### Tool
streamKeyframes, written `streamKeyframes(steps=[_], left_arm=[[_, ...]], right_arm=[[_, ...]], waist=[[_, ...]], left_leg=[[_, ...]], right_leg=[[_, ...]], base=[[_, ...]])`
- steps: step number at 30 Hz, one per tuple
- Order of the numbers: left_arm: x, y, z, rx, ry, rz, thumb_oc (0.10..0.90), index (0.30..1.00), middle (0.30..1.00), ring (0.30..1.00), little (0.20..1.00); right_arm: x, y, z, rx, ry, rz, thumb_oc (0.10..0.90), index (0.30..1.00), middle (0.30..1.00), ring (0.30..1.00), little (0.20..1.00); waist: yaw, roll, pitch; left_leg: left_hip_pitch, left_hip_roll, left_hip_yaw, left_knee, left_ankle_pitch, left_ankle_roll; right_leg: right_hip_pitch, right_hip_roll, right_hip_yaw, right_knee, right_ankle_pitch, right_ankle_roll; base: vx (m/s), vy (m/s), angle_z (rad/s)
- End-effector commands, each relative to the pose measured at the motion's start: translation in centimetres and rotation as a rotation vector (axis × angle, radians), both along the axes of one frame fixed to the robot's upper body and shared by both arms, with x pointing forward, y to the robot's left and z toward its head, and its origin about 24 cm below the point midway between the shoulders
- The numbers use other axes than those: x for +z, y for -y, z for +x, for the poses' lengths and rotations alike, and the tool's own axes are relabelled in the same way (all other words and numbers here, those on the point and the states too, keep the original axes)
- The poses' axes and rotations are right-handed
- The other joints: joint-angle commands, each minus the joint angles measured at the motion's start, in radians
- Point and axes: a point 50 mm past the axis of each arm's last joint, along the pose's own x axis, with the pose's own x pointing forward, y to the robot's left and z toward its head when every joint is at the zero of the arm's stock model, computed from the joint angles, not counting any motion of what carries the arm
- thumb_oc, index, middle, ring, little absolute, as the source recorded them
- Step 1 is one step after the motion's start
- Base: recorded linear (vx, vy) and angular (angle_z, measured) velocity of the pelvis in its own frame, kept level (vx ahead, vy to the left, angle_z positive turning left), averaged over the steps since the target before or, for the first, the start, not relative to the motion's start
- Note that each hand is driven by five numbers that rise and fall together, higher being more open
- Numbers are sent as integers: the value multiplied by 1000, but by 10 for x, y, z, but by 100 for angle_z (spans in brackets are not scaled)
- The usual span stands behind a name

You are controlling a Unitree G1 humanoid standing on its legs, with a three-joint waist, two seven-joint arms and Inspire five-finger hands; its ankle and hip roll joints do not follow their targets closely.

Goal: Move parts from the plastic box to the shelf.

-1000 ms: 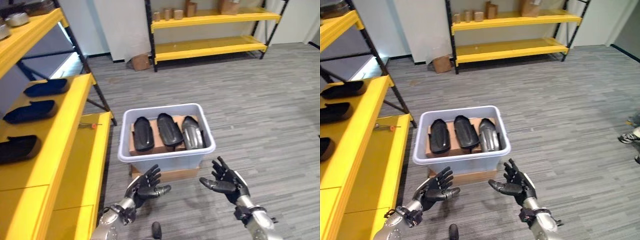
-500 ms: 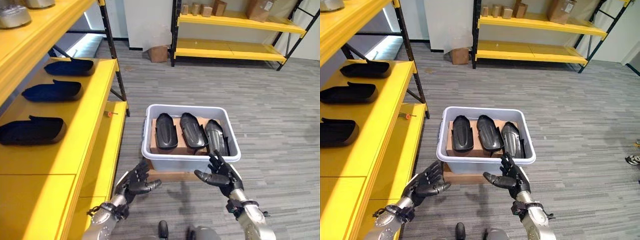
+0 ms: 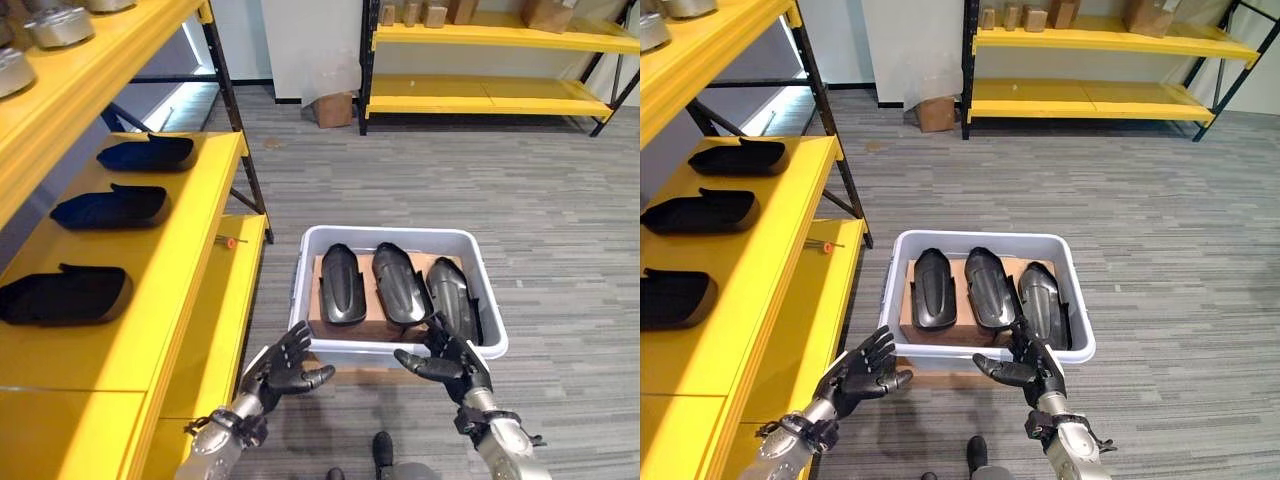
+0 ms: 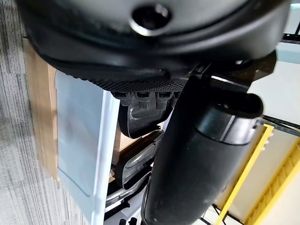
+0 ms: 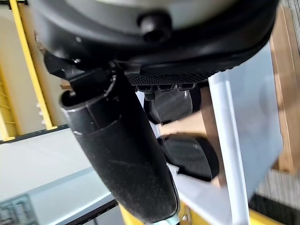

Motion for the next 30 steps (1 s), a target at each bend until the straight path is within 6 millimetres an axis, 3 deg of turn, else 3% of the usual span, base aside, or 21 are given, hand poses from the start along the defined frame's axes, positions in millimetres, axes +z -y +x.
streamKeyframes(steps=[1,5,6,8,10,11,12,13,14,18,24,28,30], left_arm=[[46,6,28,28,277,-72,900,1000,1000,1000,1000],[50,2,30,82,304,-89,900,1000,1000,1000,1000],[52,1,31,92,318,-95,900,1000,1000,1000,1000],[54,-1,31,96,332,-90,900,1000,1000,1000,1000],[54,-2,31,97,331,-92,900,1000,1000,1000,1000],[53,-2,29,98,325,-94,900,1000,1000,1000,1000],[52,-2,29,98,323,-96,900,1000,1000,1000,1000],[52,-2,28,99,320,-98,900,1000,1000,1000,1000],[51,-3,25,102,306,-95,900,1000,1000,1000,1000],[49,-7,23,92,296,-88,900,1000,1000,1000,1000],[49,-10,22,82,295,-47,900,1000,1000,1000,1000],[72,-20,30,125,401,-34,900,1000,1000,1000,1000],[77,-23,31,155,419,-11,900,1000,1000,1000,1000]], right_arm=[[56,2,33,71,328,-154,900,1000,1000,1000,1000],[66,1,35,117,371,-246,900,1000,1000,1000,1000],[68,2,35,126,388,-282,900,1000,1000,1000,1000],[71,3,34,138,404,-325,900,1000,1000,1000,1000],[72,4,34,141,408,-335,900,1000,1000,1000,1000],[75,4,34,148,413,-371,900,1000,1000,1000,1000],[75,4,34,147,414,-378,900,1000,1000,1000,1000],[75,4,35,148,415,-393,900,1000,1000,1000,1000],[77,6,36,135,415,-434,900,1000,1000,1000,1000],[81,14,34,122,447,-519,900,1000,1000,1000,1000],[91,28,38,98,479,-752,900,1000,1000,1000,1000],[118,44,50,74,543,-1018,900,1000,1000,1000,1000],[121,46,52,76,552,-1066,900,1000,1000,1000,1000]], waist=[[7,-29,-68],[16,-33,-59],[21,-39,-50],[25,-36,-33],[22,-30,-27],[17,-15,-23],[18,-12,-22],[22,-6,-21],[40,-6,-13],[47,-13,-21],[53,-16,-33],[72,-18,-23],[77,-19,-21]], left_leg=[[-39,134,69,65,-44,-73],[-137,137,57,275,17,-92],[-193,139,63,397,34,-98],[-288,157,59,494,97,-115],[-296,173,76,465,108,-120],[-282,195,116,332,128,-126],[-277,197,122,292,135,-127],[-282,195,117,241,154,-131],[-294,180,68,158,174,-127],[-242,167,73,62,121,-114],[-202,162,71,30,105,-111],[-206,163,62,30,99,-108],[-209,162,60,32,98,-109]], right_leg=[[-46,-17,-7,69,-43,50],[-25,-3,-4,68,-64,14],[-22,-6,-9,73,-71,-1],[-8,1,-11,77,-76,-17],[-2,4,-12,79,-82,-16],[11,7,-18,78,-92,-5],[17,7,-20,74,-92,-2],[24,12,-17,69,-93,2],[48,12,-3,57,-94,10],[56,-4,-22,42,-92,23],[60,-9,-34,48,-102,29],[44,-13,-44,62,-108,32],[43,-13,-46,64,-109,32]], base=[[202,-202,-19],[89,-147,-15],[51,-150,-5],[80,-111,-2],[137,37,6],[199,119,9],[200,136,9],[212,129,10],[212,135,7],[95,78,-21],[92,42,2],[42,-27,20],[24,-42,8]])
